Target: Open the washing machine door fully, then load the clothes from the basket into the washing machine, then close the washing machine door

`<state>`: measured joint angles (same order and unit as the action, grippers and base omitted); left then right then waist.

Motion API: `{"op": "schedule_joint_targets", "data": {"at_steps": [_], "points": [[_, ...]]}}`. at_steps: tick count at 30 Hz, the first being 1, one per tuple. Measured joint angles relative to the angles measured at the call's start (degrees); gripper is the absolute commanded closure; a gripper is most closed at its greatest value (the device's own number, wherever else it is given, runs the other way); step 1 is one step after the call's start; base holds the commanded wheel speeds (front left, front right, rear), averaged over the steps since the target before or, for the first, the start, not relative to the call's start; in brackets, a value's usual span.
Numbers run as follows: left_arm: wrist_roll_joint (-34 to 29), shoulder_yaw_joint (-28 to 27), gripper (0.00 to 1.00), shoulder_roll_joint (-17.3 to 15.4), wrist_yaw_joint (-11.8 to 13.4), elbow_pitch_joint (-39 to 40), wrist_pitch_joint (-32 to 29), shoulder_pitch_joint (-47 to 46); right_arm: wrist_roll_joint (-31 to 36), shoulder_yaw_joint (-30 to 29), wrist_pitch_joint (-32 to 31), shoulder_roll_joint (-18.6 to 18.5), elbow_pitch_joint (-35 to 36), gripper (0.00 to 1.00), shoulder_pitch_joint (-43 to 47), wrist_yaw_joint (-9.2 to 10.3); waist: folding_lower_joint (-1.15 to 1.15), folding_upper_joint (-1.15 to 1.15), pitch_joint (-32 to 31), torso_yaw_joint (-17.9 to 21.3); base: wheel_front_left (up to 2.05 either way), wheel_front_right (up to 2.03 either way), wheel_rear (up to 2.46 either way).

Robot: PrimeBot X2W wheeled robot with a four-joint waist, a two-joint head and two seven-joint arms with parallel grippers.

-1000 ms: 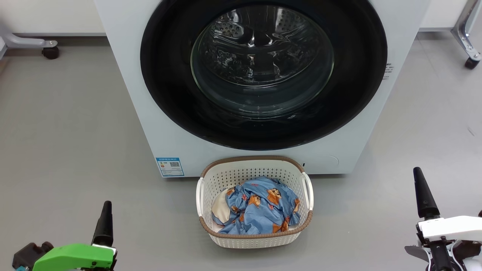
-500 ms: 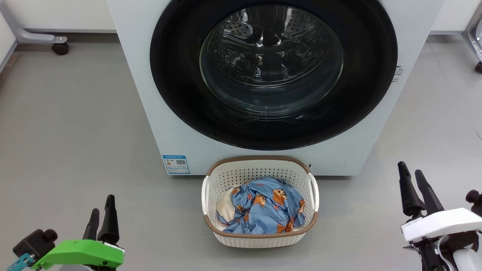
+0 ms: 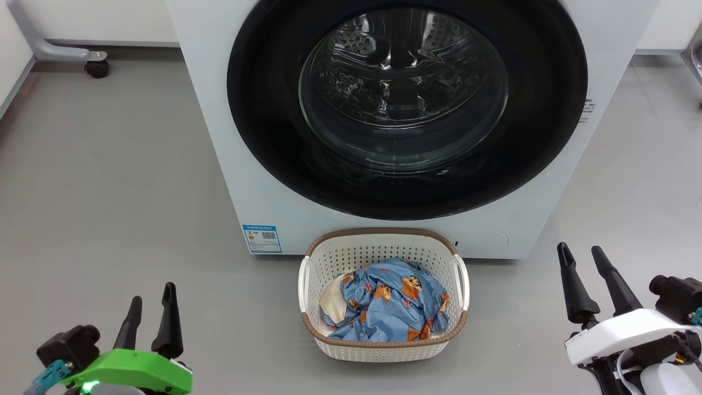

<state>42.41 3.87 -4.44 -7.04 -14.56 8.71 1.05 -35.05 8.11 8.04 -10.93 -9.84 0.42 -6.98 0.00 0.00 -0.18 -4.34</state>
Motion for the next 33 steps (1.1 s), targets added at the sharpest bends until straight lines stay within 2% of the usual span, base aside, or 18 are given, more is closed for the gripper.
{"op": "schedule_joint_targets", "data": {"at_steps": [33], "points": [[-29.4,-1.7,0.00,1.2,-0.1,0.9,5.6,0.1,23.9,-1.9,6.2,-0.5,-6.5,0.00,0.1,0.03,0.00,0.00,0.4,-1.3,0.00,0.00,0.00]]}}
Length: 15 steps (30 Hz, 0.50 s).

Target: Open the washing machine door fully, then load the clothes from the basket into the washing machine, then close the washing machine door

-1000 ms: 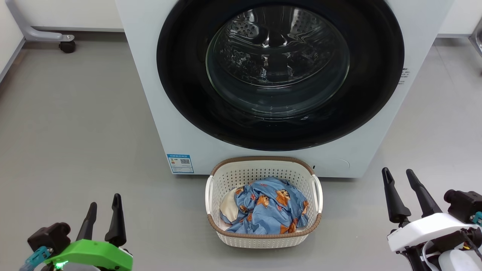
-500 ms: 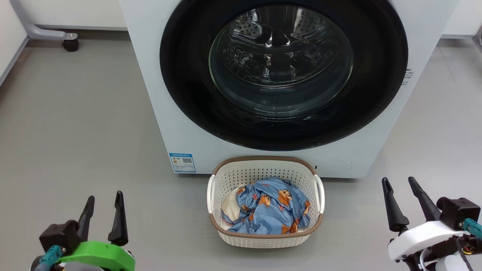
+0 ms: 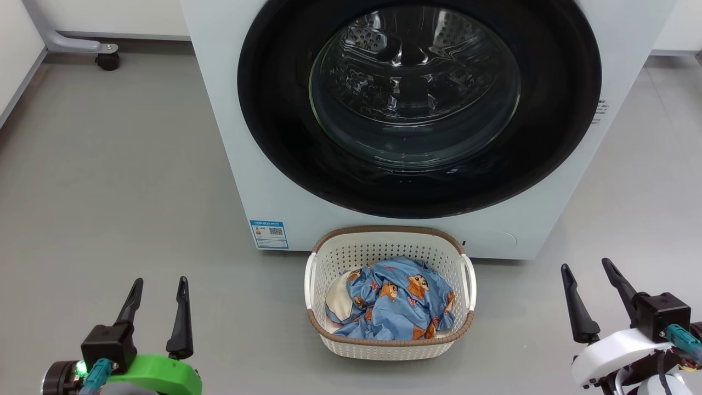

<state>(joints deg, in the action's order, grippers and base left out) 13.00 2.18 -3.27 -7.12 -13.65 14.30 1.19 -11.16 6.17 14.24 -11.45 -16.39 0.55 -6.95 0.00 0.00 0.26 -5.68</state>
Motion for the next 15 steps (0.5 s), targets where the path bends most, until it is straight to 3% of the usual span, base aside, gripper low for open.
{"op": "schedule_joint_targets", "data": {"at_steps": [15], "points": [[-0.4,-0.7,0.00,0.2,0.0,0.2,0.1,0.0,0.5,-2.3,0.1,1.1,-1.1,0.00,0.0,0.03,0.00,0.00,0.1,0.1,0.00,0.00,0.00]]}}
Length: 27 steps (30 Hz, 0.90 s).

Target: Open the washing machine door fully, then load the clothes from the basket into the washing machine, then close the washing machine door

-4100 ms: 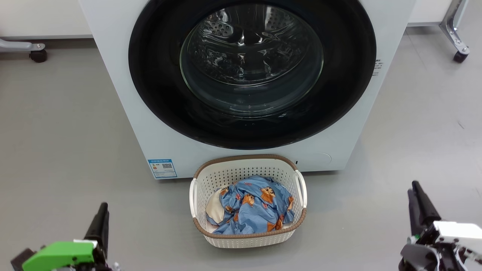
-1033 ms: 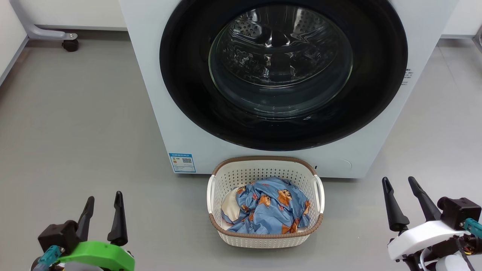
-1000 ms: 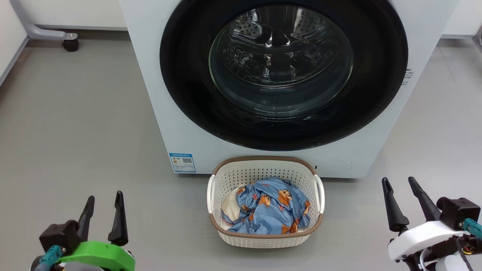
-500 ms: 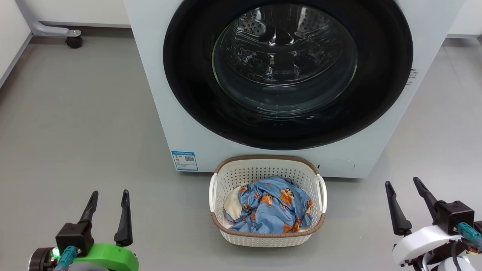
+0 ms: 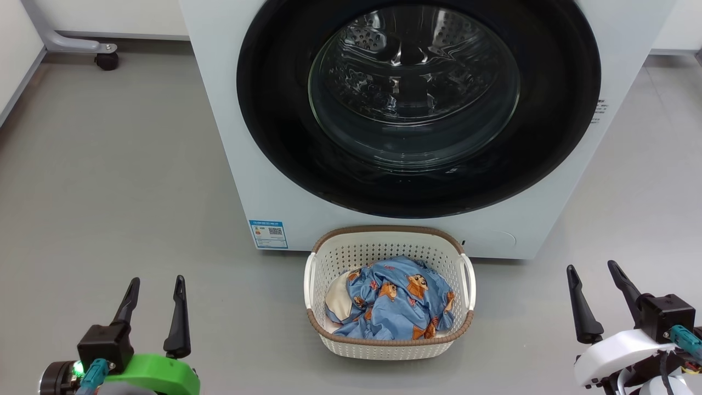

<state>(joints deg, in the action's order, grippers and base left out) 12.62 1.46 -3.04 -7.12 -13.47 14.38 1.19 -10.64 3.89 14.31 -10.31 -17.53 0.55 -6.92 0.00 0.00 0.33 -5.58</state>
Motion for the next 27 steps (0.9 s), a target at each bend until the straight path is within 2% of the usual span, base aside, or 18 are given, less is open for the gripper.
{"op": "schedule_joint_targets", "data": {"at_steps": [14,27], "points": [[0.0,0.1,0.00,0.2,0.0,0.9,0.0,0.0,0.7,-0.1,0.0,1.0,0.0,0.00,0.0,-0.03,0.00,0.00,0.1,0.3,0.15,0.16,-0.31],[0.0,-0.1,0.00,0.2,0.0,1.3,0.0,0.0,0.8,-0.3,0.0,1.5,0.0,0.00,0.0,-0.08,0.00,0.00,0.5,0.7,0.49,0.49,-0.99]]}}
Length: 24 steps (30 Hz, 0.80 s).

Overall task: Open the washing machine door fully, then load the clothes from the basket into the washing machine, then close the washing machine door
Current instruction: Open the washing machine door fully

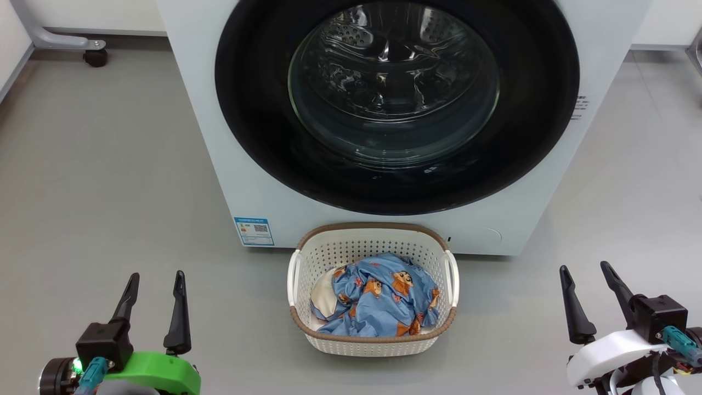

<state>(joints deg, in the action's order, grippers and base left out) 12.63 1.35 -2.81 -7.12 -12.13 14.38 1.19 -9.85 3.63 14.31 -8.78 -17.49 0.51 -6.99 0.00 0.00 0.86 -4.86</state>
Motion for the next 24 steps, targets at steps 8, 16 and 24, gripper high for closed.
{"op": "schedule_joint_targets", "data": {"at_steps": [8,16,24], "points": [[0.0,-0.1,0.00,0.0,0.0,0.3,0.0,0.0,0.0,0.0,0.0,0.3,0.0,0.00,0.0,0.00,0.00,0.00,0.3,0.0,0.73,0.73,-1.46],[0.1,-1.2,0.00,0.1,0.0,0.9,0.1,0.0,0.0,-0.2,0.0,0.3,0.1,0.00,0.0,0.00,0.00,0.00,0.7,0.0,0.77,0.77,-1.54],[0.1,-1.2,0.00,0.2,0.0,1.1,0.1,0.0,0.1,-0.8,0.0,0.6,0.5,0.00,0.0,-0.01,0.00,0.00,0.9,-0.1,0.58,0.58,-1.16]]}}
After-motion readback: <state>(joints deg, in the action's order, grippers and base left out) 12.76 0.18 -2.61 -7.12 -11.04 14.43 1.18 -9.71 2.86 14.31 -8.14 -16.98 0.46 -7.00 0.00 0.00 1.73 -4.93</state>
